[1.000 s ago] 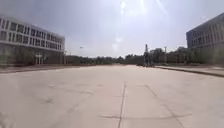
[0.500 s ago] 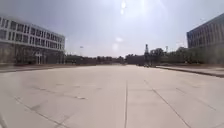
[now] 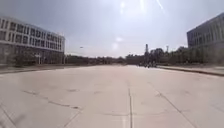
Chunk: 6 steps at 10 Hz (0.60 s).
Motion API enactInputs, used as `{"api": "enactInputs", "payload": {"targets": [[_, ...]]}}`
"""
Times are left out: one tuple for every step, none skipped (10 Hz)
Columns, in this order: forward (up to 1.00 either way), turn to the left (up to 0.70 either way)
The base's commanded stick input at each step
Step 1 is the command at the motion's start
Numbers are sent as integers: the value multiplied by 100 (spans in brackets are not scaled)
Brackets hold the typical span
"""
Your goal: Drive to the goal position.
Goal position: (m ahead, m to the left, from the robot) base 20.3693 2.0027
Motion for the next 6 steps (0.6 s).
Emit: {"api": "enactInputs", "payload": {"targets": [[70, 0], [70, 0], [70, -13], [70, -35], [70, -35], [70, -16]]}}
